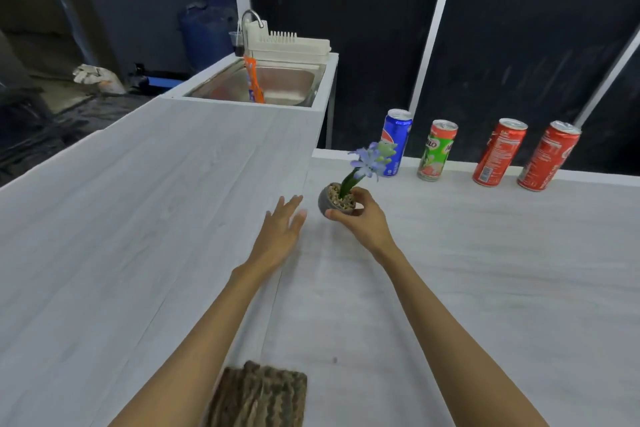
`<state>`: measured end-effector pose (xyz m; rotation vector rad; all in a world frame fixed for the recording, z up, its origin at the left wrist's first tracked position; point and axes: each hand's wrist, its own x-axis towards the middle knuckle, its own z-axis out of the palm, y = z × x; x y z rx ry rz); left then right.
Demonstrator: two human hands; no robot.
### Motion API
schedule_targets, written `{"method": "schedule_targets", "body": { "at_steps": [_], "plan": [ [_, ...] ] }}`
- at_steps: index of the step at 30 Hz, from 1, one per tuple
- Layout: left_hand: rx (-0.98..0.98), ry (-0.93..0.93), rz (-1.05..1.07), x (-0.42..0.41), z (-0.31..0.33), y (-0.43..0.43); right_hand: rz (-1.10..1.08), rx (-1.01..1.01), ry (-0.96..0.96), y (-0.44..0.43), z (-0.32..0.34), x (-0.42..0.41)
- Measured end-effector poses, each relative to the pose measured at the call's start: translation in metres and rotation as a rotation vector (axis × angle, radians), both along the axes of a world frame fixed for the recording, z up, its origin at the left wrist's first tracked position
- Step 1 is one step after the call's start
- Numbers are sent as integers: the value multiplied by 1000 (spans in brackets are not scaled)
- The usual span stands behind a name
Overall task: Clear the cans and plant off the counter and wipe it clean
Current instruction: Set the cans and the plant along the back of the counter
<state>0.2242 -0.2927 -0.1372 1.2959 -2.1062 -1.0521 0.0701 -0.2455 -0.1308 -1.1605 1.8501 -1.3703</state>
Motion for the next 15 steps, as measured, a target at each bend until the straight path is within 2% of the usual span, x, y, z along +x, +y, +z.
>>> {"method": "schedule_targets", "body": {
  "at_steps": [5, 10, 15],
  "plan": [
    [-306, -238, -106, -25, -21, -67, -147, 12, 65, -73, -7, -43],
    [-393, -317, -165, -40, -39, -107, -222, 43, 124, -128, -24, -67],
    [-400, -361, -197, -43, -49, -123, -233, 55, 168, -158, -27, -78]
  ]
}}
